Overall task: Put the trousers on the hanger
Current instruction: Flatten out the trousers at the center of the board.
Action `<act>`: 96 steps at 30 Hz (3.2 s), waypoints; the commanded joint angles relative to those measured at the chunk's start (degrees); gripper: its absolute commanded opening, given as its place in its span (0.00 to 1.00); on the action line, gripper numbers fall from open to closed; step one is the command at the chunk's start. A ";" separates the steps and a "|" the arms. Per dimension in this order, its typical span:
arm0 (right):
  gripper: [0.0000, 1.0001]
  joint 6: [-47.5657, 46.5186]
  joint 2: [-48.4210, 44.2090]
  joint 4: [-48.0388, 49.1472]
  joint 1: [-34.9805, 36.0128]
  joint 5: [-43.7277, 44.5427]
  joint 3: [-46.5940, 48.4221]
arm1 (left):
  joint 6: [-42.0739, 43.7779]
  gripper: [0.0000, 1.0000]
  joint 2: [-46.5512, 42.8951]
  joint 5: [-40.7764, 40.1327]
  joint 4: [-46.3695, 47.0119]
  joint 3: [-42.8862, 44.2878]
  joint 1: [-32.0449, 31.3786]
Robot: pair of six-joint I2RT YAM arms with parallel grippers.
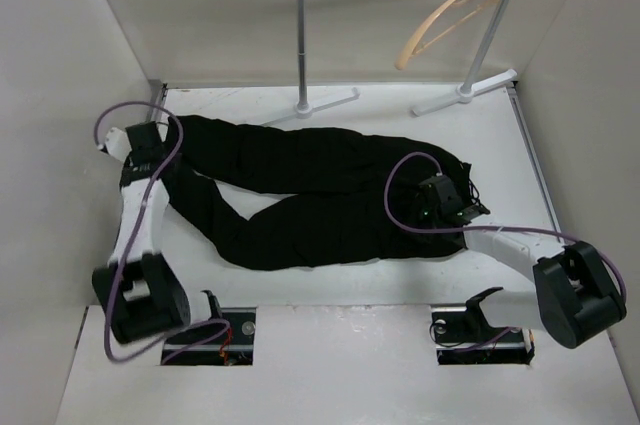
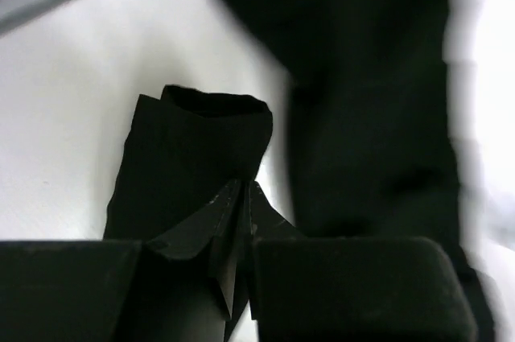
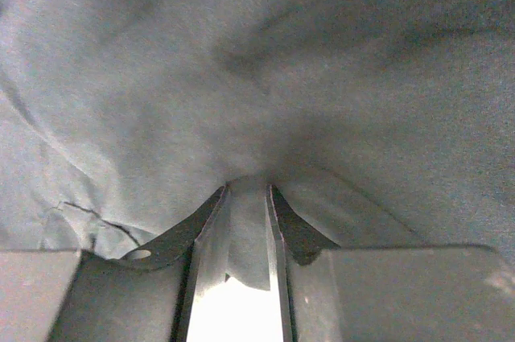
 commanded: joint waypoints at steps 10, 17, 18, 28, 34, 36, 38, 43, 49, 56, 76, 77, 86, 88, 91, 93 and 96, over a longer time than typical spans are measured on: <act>0.31 0.18 -0.97 0.80 -0.89 0.63 0.06 | -11.83 0.42 -19.59 1.84 2.67 -22.22 16.68; 0.32 -0.09 0.26 1.67 -0.89 -0.34 0.68 | -5.08 0.43 -10.96 7.76 1.47 -9.40 9.24; 0.32 0.08 0.35 1.94 -0.89 -0.43 0.68 | -4.99 0.44 -9.91 5.66 -0.82 -8.69 8.71; 0.34 -0.27 -0.61 1.94 -0.89 -1.13 0.59 | -5.34 0.40 5.29 7.21 3.37 -9.91 12.49; 0.35 0.08 -0.61 1.94 -0.89 -0.69 0.51 | -5.43 0.40 9.70 9.68 9.60 -9.38 9.77; 0.39 0.17 -0.61 1.85 -0.89 -0.34 0.42 | -5.43 0.22 10.05 10.21 10.49 -9.47 8.88; 0.43 0.35 -0.53 1.94 -0.89 0.10 0.15 | -6.21 0.07 7.87 10.12 10.41 -10.17 8.79; 0.47 1.31 -0.18 2.64 -3.09 0.19 -0.02 | -8.68 0.01 -10.47 10.91 6.38 -10.27 7.92; 0.47 2.98 0.00 3.08 -3.53 -0.34 -0.02 | -10.78 0.01 -28.86 10.30 -3.64 -4.73 4.23; 0.50 3.16 0.70 2.82 -3.27 -0.52 0.77 | -13.25 0.01 -34.15 13.02 -7.17 -2.44 2.20; 0.59 5.62 -12.28 -2.53 -9.06 -0.07 -2.57 | -7.71 0.01 -36.43 -11.75 -26.50 -4.69 8.87; 0.59 5.80 -14.30 -3.59 -10.02 -0.08 -2.57 | -7.71 0.01 -37.31 -13.24 -27.46 -8.64 9.84; 0.61 3.25 -19.34 -6.67 -15.31 -1.66 -3.18 | -7.98 0.32 -36.62 -17.12 -29.06 -19.60 14.15; 0.62 3.34 -19.60 -6.32 -15.13 -1.83 -3.97 | -7.19 0.45 -36.70 -18.26 -28.27 -14.77 14.07; 0.63 3.07 -19.25 -5.53 -14.78 -1.92 -4.68 | -3.51 0.55 -33.99 -19.06 -23.53 -9.39 13.63; 0.58 2.98 -18.55 -4.66 -14.08 -2.45 -4.86 | -0.69 0.55 -28.91 -17.75 -20.02 -7.98 11.97; 0.29 2.90 -17.06 -3.95 -12.68 -4.11 -4.07 | 0.81 0.55 -19.33 -14.32 -17.63 -7.62 9.59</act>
